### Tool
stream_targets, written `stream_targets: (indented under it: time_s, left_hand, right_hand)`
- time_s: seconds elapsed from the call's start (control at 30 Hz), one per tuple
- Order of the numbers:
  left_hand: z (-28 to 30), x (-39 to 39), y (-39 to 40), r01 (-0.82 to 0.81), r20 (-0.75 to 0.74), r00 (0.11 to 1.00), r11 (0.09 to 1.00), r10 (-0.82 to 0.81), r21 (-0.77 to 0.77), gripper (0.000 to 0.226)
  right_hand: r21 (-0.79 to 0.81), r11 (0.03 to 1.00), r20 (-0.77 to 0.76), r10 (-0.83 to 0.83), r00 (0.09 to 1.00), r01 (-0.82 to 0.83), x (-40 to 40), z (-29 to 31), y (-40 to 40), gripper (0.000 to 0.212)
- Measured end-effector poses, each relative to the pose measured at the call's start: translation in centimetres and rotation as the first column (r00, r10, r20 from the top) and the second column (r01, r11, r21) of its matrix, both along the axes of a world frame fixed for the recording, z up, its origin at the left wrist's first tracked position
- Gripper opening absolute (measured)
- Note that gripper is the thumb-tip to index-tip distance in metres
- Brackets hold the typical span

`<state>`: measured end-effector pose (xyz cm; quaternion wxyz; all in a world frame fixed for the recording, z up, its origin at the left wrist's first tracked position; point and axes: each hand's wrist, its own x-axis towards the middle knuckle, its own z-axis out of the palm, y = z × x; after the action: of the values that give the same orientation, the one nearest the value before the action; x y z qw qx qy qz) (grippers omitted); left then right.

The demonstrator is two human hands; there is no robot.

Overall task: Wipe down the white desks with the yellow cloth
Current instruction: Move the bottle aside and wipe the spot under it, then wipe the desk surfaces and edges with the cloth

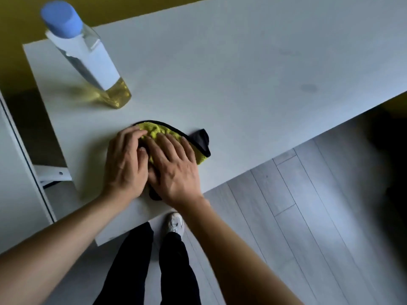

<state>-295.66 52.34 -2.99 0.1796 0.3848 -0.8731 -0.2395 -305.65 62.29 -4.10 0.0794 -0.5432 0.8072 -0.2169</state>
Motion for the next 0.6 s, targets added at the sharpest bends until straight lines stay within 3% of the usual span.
stream_targets:
  time_s: [0.1,0.23,0.37,0.5,0.6]
  left_hand:
    - [-0.4,-0.6,0.0,0.027,0.056,0.998,0.999,-0.025,-0.039,0.04]
    - [-0.6,-3.3,0.2,0.101,0.106,0.99,0.991,-0.092,-0.085,0.044]
    - [-0.8,-6.1,0.2,0.217,0.152,0.968,0.969,-0.199,-0.113,0.049]
    - [-1.1,-8.2,-0.9,0.214,0.184,0.964,0.969,-0.191,-0.12,0.052]
    - [-1.4,-10.3,-2.3,0.187,0.202,0.966,0.973,-0.158,-0.132,0.052]
  right_hand:
    - [0.024,1.0,-0.042,0.011,0.999,-0.01,-4.8,-0.1,2.7,0.058]
    - [0.085,0.92,-0.113,-0.372,0.921,0.382,-13.9,-0.3,6.7,0.058]
    - [0.147,0.783,-0.152,-0.587,0.796,0.605,-20.7,-0.1,6.7,0.058]
    - [0.128,0.695,-0.172,-0.687,0.706,0.708,-19.2,-0.2,5.0,0.062]
    - [0.098,0.803,-0.143,-0.573,0.807,0.587,-13.5,0.1,4.8,0.066]
